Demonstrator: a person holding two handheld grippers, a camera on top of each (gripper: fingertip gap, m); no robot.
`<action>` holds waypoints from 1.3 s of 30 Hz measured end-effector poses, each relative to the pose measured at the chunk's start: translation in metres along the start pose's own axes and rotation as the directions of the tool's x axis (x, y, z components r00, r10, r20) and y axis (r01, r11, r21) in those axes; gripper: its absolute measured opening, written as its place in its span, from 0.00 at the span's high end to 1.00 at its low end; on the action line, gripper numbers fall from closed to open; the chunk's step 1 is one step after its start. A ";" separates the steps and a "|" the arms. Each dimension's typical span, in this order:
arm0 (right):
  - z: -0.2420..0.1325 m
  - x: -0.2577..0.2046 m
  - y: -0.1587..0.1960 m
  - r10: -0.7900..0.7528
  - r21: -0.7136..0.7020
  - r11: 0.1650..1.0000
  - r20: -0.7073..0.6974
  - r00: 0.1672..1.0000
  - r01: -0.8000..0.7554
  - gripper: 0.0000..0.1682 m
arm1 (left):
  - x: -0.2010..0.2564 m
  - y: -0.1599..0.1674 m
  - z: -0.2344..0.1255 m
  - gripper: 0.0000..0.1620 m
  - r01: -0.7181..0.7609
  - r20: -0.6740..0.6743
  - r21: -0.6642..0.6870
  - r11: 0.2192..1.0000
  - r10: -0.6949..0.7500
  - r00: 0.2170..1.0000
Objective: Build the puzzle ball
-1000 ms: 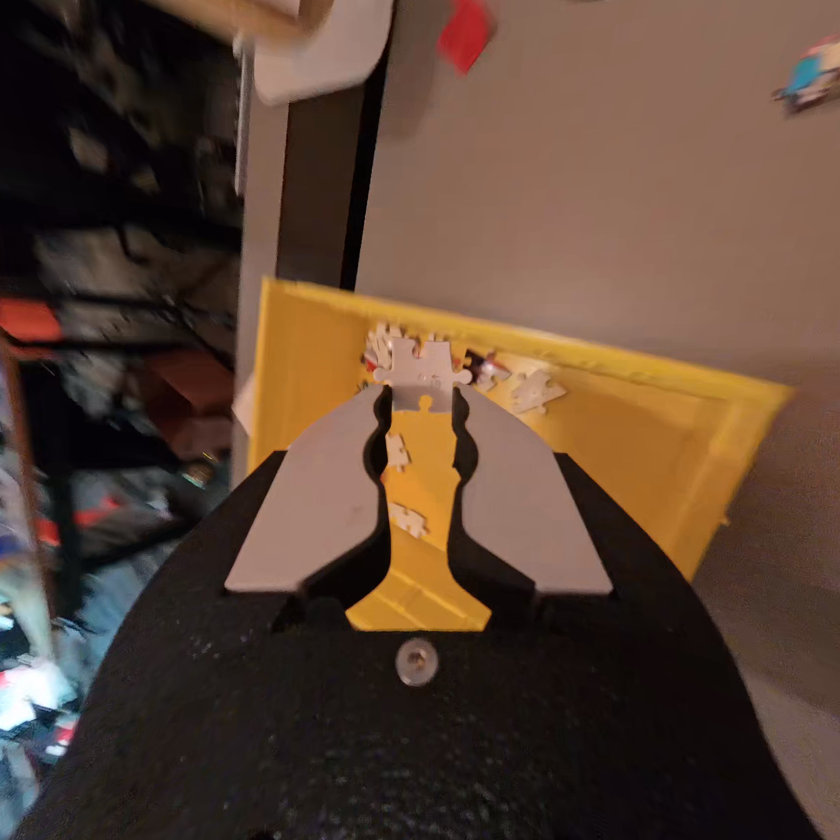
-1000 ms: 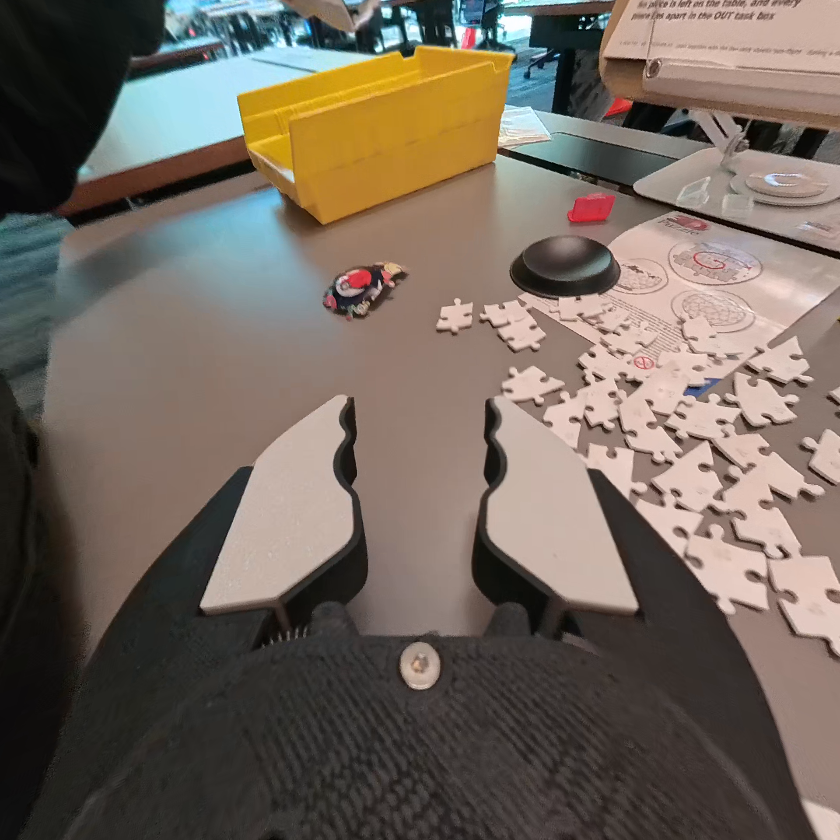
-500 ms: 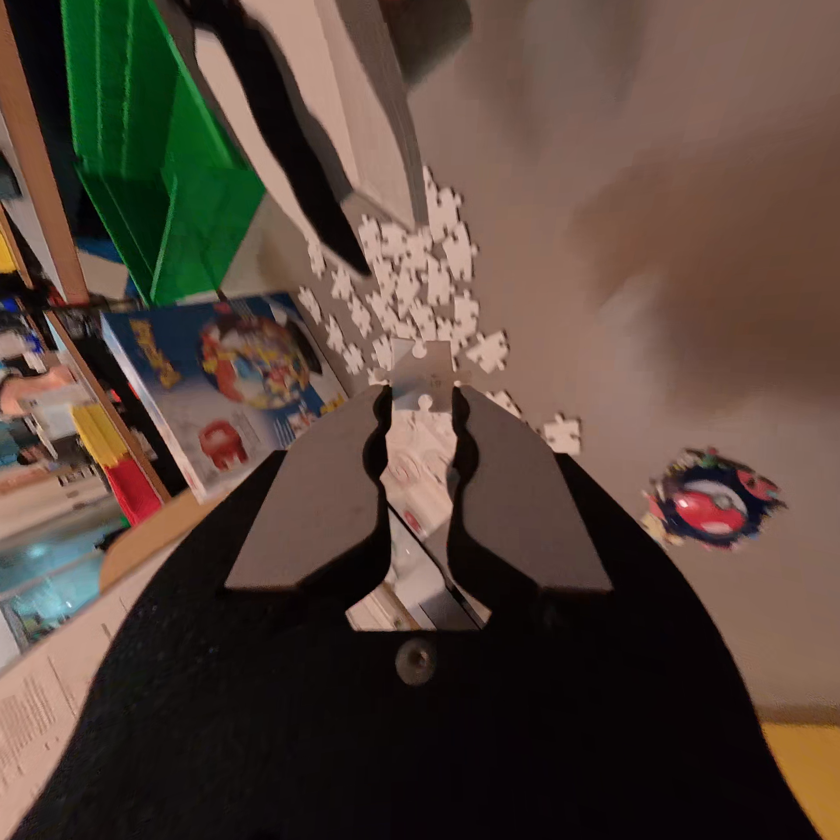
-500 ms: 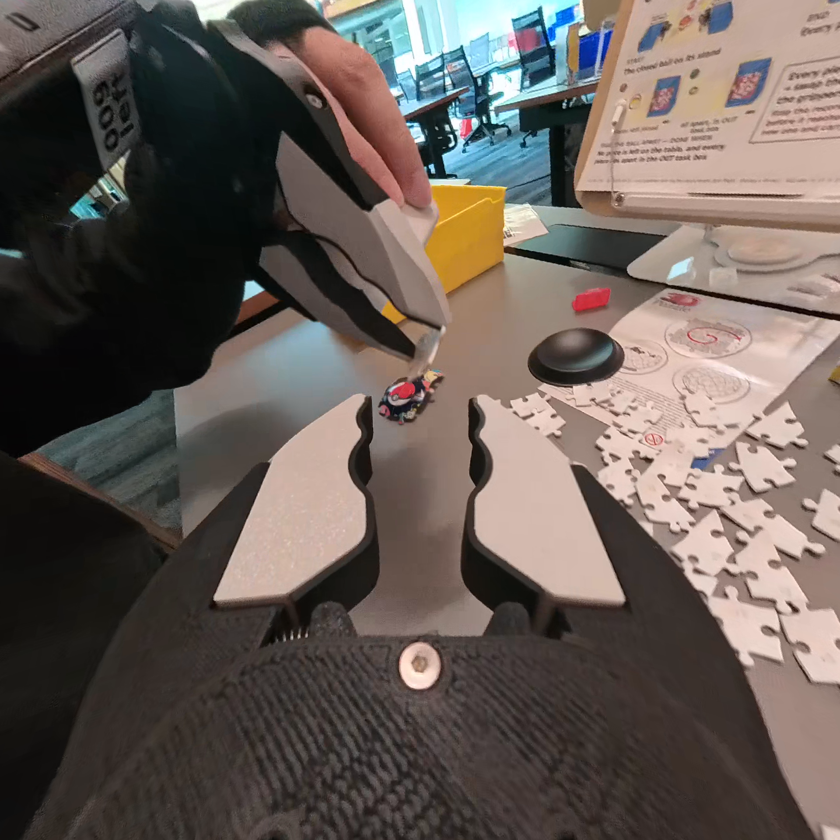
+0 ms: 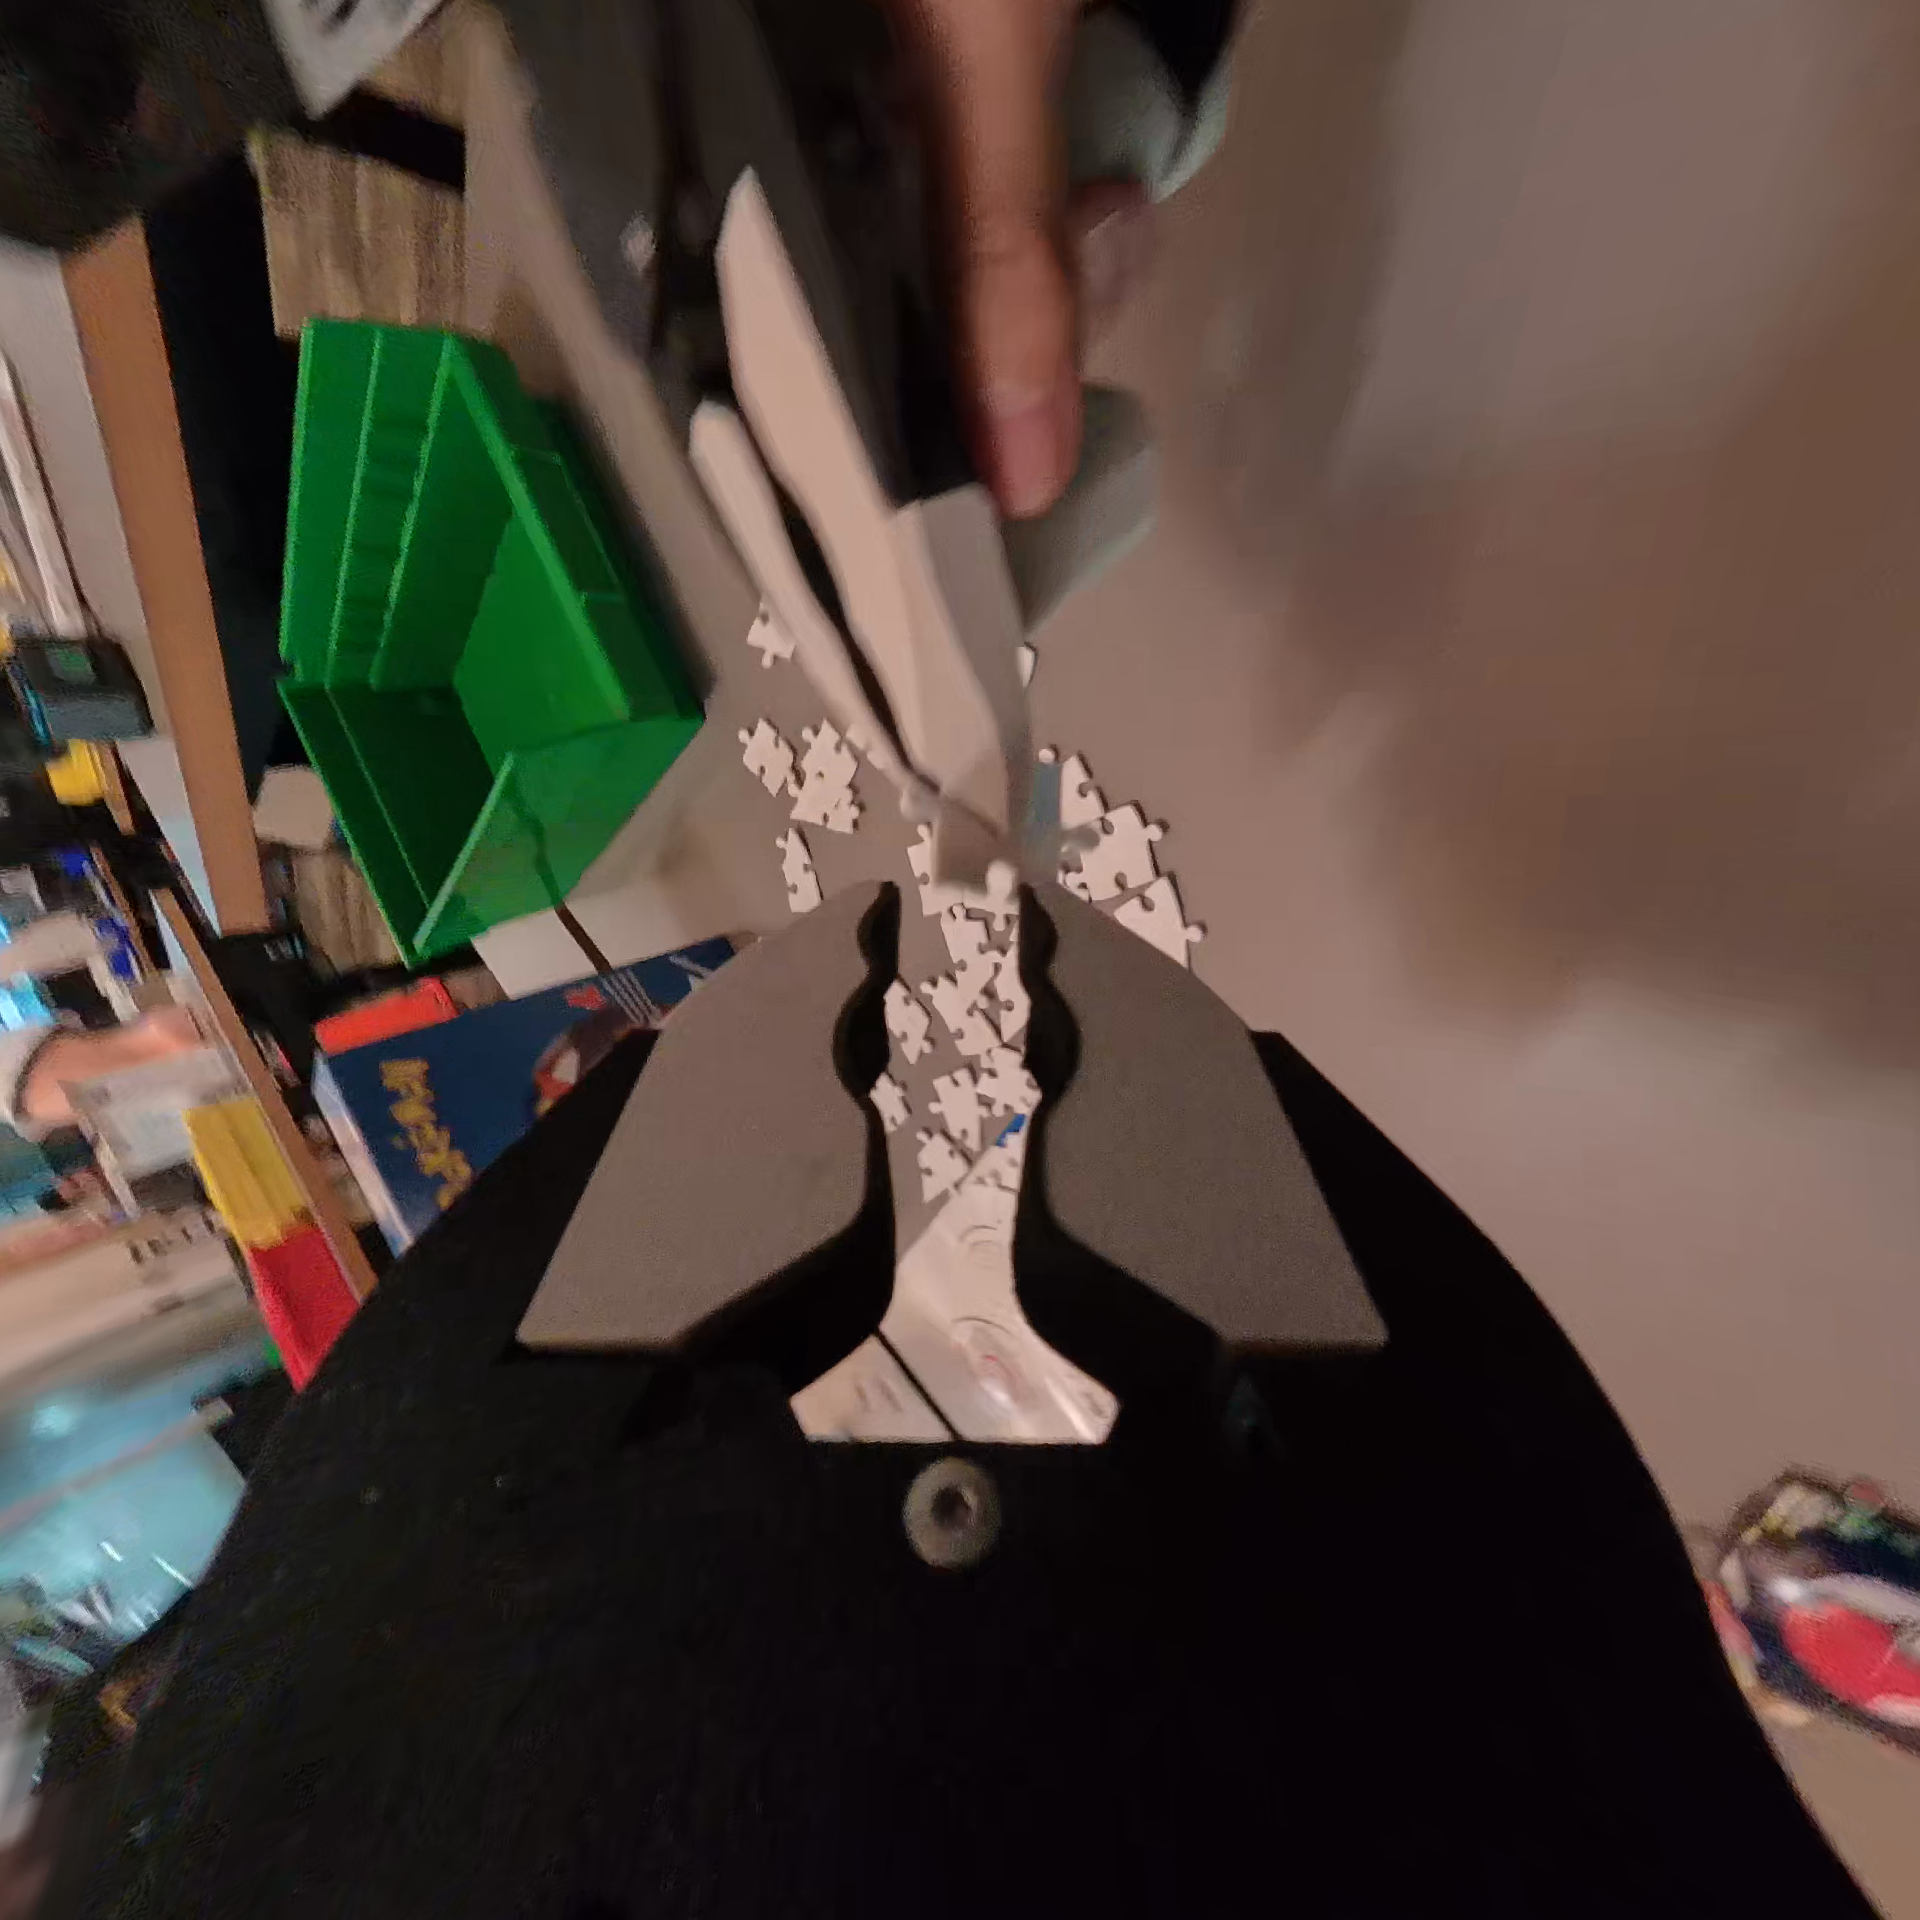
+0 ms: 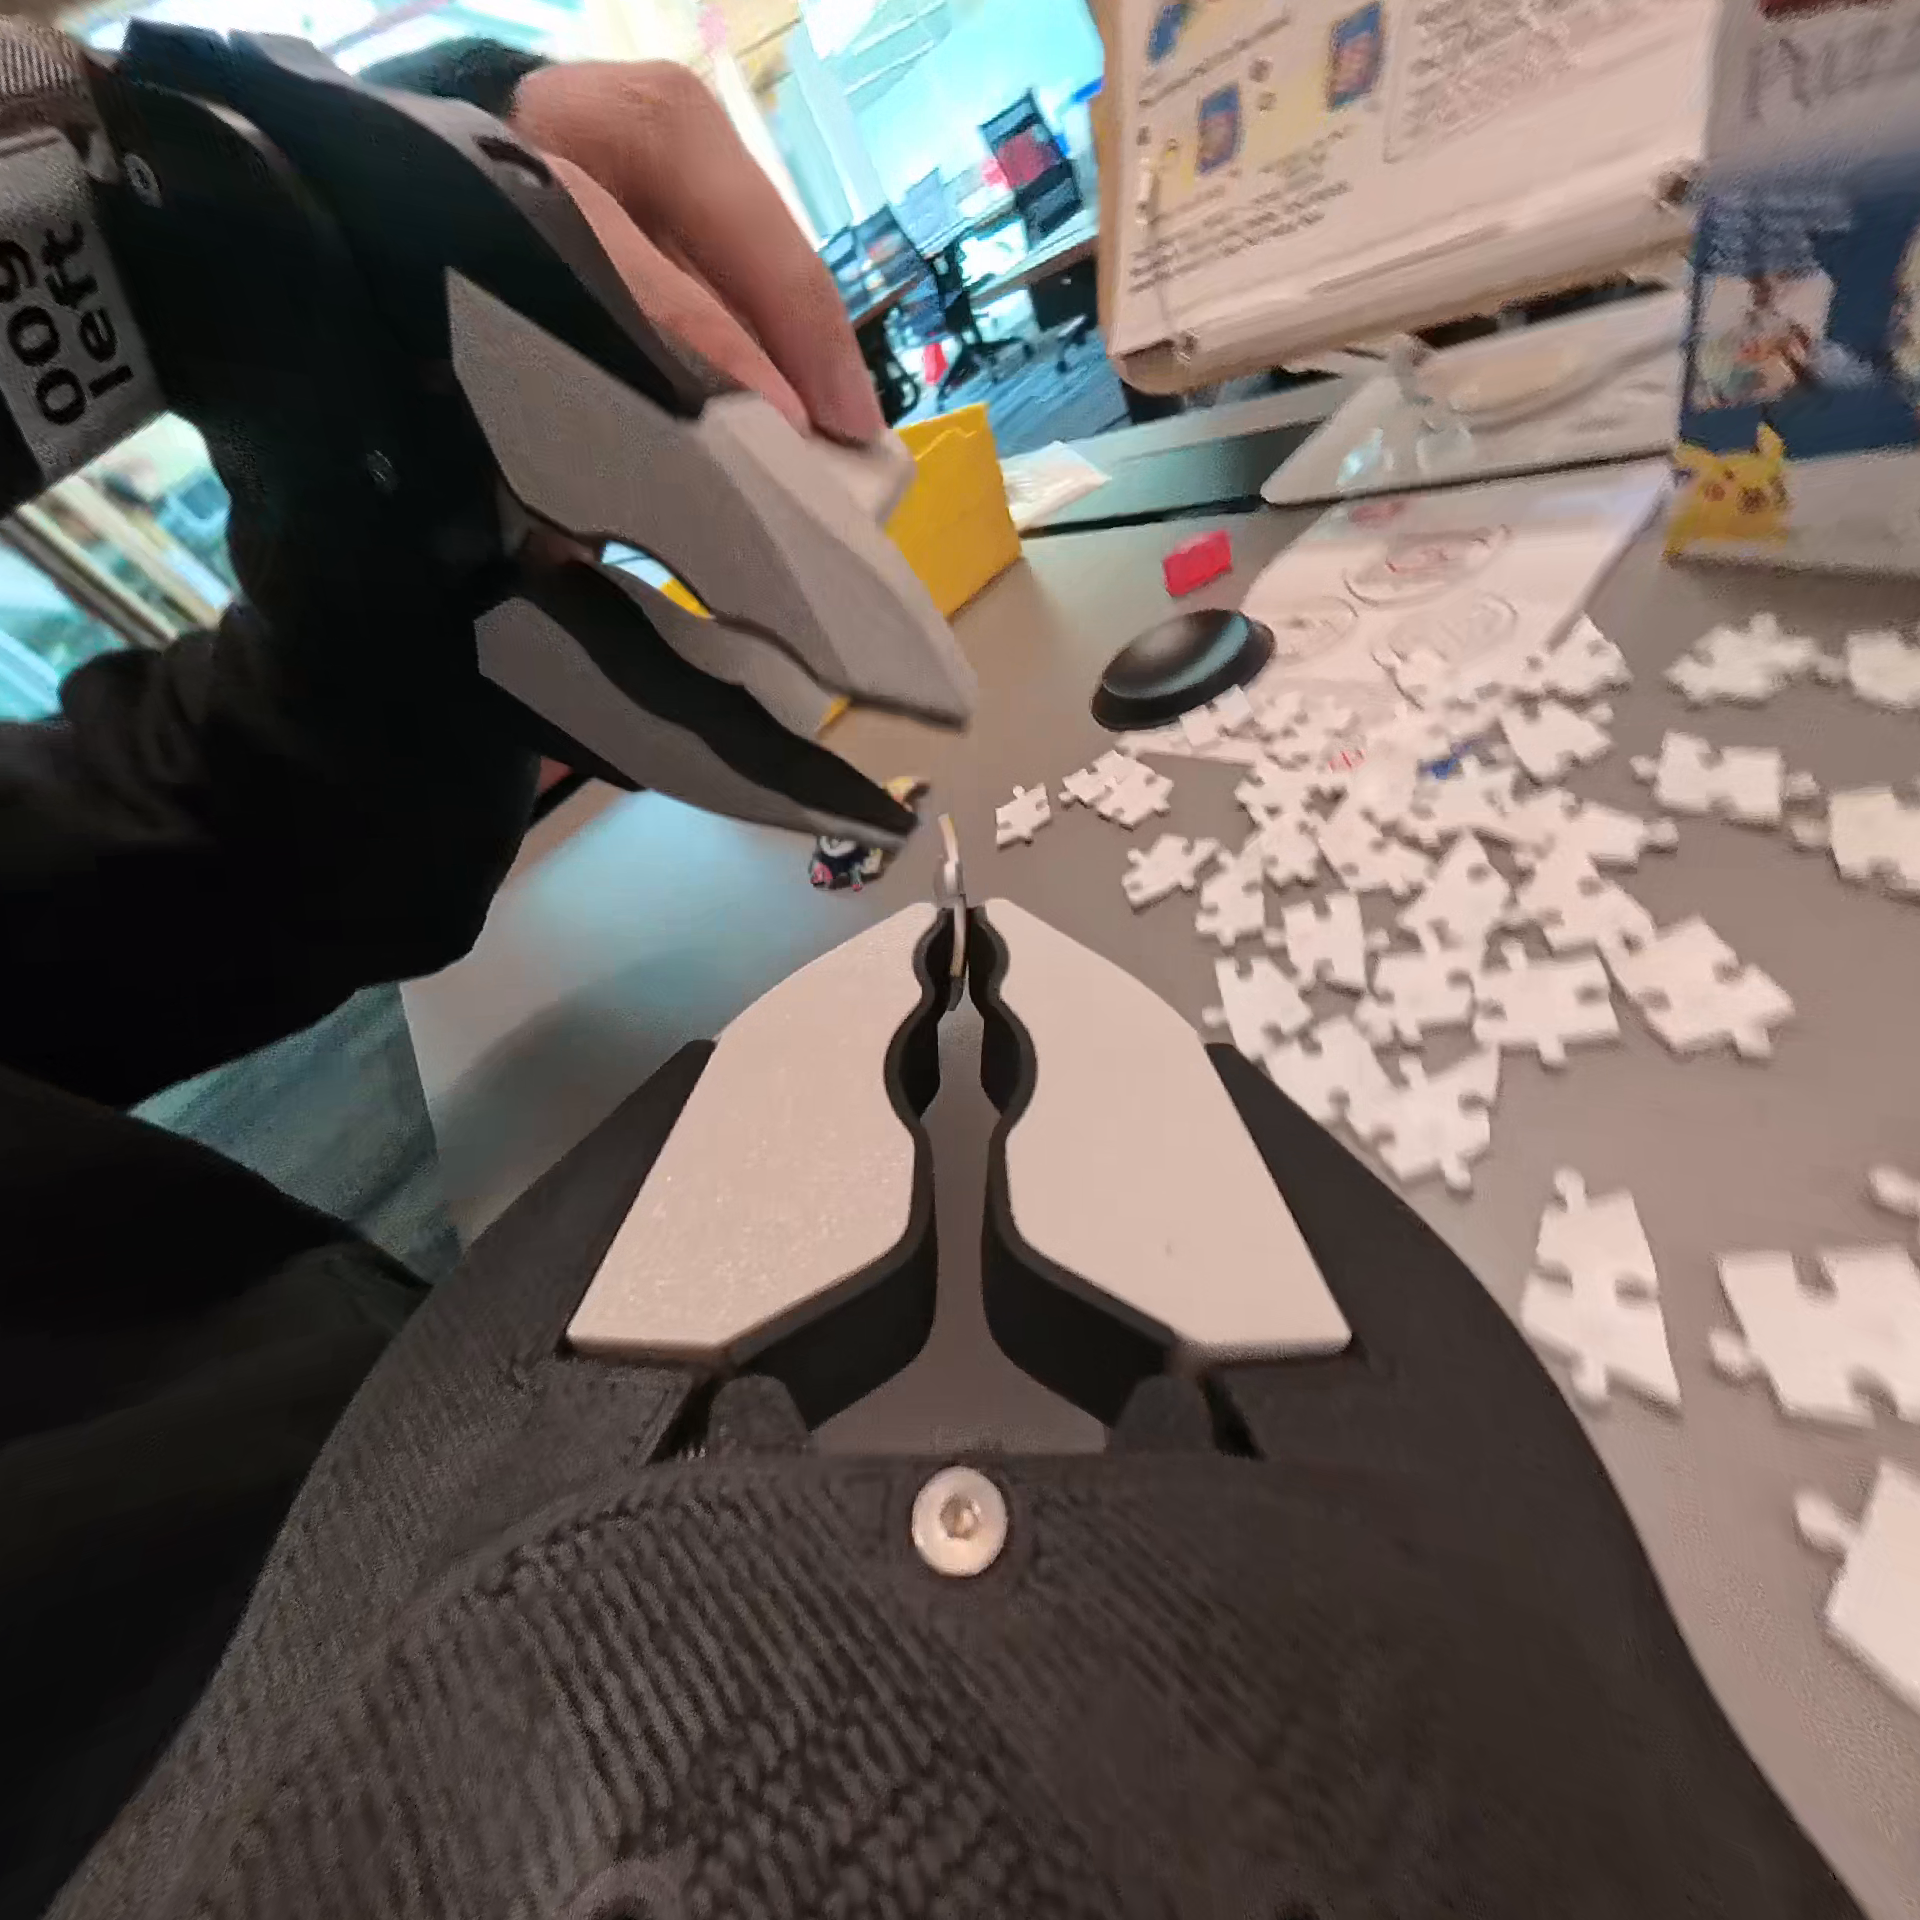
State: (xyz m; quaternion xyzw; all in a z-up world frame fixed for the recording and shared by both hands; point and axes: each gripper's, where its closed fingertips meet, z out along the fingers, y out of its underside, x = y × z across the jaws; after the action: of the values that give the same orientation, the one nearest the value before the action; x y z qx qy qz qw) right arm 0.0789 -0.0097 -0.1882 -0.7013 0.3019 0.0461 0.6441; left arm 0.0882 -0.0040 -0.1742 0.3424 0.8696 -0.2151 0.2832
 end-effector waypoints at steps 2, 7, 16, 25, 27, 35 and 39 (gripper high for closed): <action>-0.025 0.016 0.012 0.102 0.052 0.994 -0.052 0.993 -0.099 0.98 | 0.003 0.000 0.007 0.81 0.131 0.014 0.013 0.991 -0.131 0.991; -0.100 0.026 0.005 0.288 0.439 0.861 -0.006 0.958 -0.256 0.99 | 0.003 -0.041 0.030 0.80 0.725 -0.132 0.273 0.632 -0.722 0.679; -0.116 -0.020 0.018 -0.045 0.557 0.824 -0.120 0.992 0.105 0.99 | 0.014 -0.131 0.055 0.94 0.903 -0.616 0.404 0.144 -0.687 0.385; -0.119 -0.010 0.009 -0.135 0.546 0.815 -0.148 0.980 0.195 0.97 | -0.003 -0.131 0.057 0.99 0.901 -0.651 0.434 -0.015 -0.696 0.302; -0.118 -0.008 0.008 -0.143 0.534 0.823 -0.132 0.981 0.192 0.97 | -0.004 -0.129 0.058 0.99 0.906 -0.673 0.420 -0.060 -0.691 0.266; -0.117 0.002 0.004 -0.225 0.441 0.863 -0.101 0.969 0.246 0.99 | -0.006 -0.113 0.059 0.99 0.922 -0.674 0.380 -0.071 -0.704 0.224; -0.112 0.003 0.001 -0.260 0.404 0.872 -0.100 0.961 0.278 0.99 | -0.008 -0.106 0.057 0.99 0.922 -0.643 0.387 -0.031 -0.725 0.245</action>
State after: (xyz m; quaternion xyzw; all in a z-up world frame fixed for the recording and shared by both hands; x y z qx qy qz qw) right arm 0.0446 -0.1148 -0.1717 -0.5849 0.2179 -0.1235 0.7715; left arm 0.0371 -0.1115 -0.1922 -0.1504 0.7523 -0.6160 -0.1787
